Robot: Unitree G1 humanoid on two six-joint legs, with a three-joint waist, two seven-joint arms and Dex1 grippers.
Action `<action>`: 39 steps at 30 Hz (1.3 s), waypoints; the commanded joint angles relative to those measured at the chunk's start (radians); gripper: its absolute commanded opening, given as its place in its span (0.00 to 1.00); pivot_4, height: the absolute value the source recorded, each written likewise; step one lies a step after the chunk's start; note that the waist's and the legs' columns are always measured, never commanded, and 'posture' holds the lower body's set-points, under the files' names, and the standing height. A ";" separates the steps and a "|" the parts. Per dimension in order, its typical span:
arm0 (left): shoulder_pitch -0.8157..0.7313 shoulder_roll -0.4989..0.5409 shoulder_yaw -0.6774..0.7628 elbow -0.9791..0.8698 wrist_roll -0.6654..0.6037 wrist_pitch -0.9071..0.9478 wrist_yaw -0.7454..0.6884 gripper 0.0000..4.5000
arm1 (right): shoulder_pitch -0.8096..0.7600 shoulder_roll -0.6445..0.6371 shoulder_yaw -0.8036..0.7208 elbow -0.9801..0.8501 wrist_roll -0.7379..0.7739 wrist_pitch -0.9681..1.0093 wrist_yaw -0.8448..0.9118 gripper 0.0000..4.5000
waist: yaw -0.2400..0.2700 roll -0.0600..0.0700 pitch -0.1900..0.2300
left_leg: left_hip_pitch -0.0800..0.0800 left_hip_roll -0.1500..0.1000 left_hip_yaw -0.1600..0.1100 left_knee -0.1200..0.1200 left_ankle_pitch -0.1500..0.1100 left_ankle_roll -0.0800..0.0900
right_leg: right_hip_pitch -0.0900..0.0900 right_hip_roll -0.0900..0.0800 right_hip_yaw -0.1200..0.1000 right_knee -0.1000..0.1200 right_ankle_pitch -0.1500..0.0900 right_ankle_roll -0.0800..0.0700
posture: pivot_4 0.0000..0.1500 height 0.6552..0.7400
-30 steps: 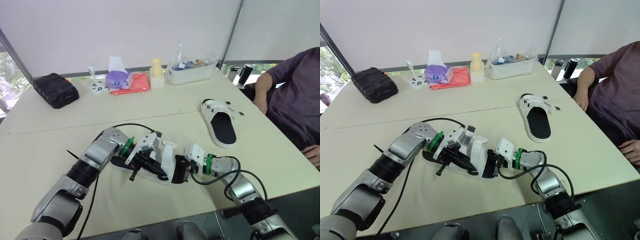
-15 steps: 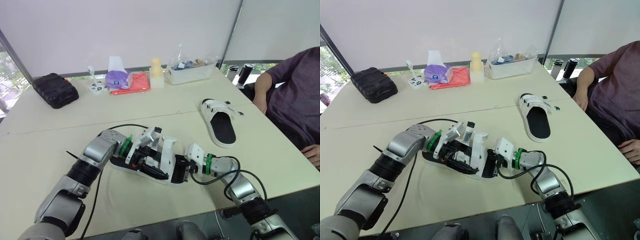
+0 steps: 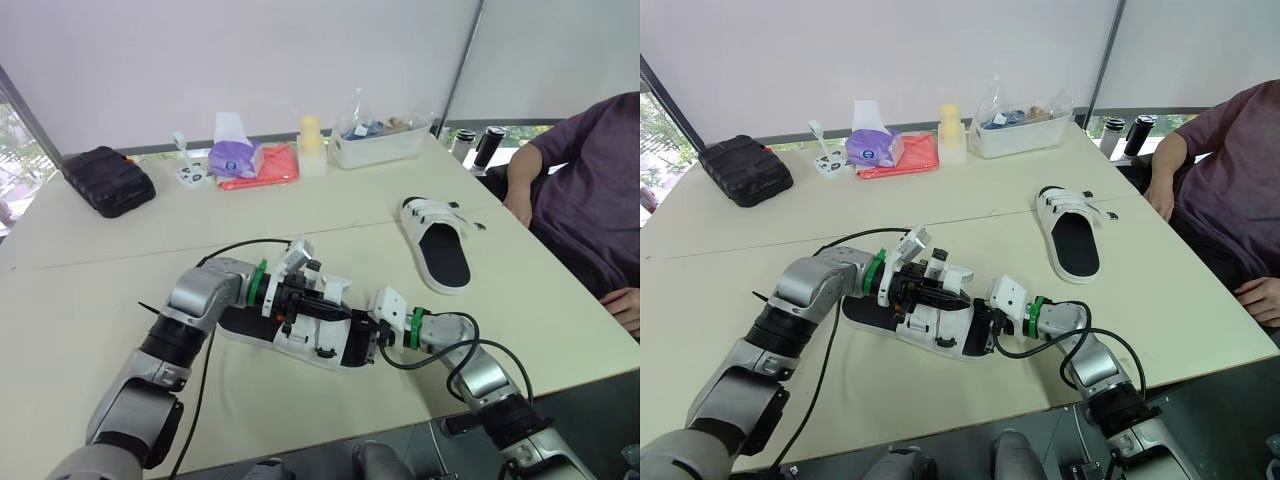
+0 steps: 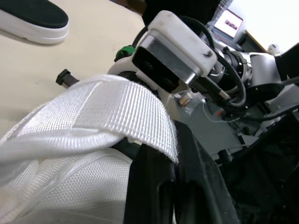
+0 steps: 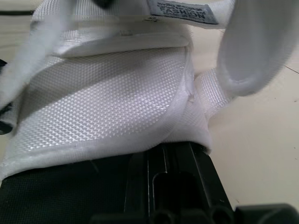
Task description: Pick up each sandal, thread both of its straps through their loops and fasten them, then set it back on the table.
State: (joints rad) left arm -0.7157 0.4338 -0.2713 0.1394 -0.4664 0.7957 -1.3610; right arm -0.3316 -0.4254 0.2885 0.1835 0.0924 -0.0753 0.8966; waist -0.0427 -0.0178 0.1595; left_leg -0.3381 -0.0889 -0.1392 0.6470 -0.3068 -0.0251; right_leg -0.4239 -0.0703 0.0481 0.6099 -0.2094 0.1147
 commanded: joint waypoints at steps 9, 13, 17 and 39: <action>0.059 0.087 -0.145 -0.091 0.102 -0.202 -0.099 0.00 | 0.037 -0.003 0.036 0.077 -0.061 0.034 -0.011 0.00 | 0.001 0.000 0.000 | 0.000 0.000 0.000 0.000 0.000 0.000 | 0.000 0.000 0.000 0.000 0.000 -0.001 | 1.00 1.00; 0.054 0.073 -0.130 -0.077 0.094 -0.200 -0.086 0.00 | 0.038 -0.002 0.035 0.077 -0.061 0.035 -0.012 0.00 | 0.000 0.000 0.000 | 0.000 0.000 0.000 0.000 0.000 0.000 | 0.000 0.000 0.000 0.000 0.000 0.000 | 1.00 1.00; 0.025 0.025 -0.072 -0.042 0.063 -0.170 -0.030 0.30 | 0.035 0.000 0.035 0.080 -0.061 0.037 -0.012 0.00 | 0.001 0.000 0.000 | 0.000 0.000 0.000 0.000 0.000 0.000 | 0.000 0.000 0.000 0.000 0.000 0.000 | 1.00 1.00; 0.371 0.297 0.206 -0.570 -0.202 0.158 0.194 0.73 | 0.015 0.009 0.044 0.134 -0.061 0.010 0.015 0.00 | -0.002 0.000 0.000 | 0.000 0.001 0.000 -0.001 0.000 0.000 | 0.000 0.000 0.000 0.000 -0.001 0.001 | 1.00 1.00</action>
State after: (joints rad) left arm -0.3658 0.7145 -0.0880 -0.3891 -0.6505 0.9486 -1.1879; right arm -0.3466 -0.4168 0.2895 0.2200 0.0927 -0.1061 0.9123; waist -0.0446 -0.0176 0.1599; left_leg -0.3375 -0.0882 -0.1390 0.6462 -0.3069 -0.0250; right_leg -0.4239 -0.0705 0.0483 0.6100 -0.2103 0.1154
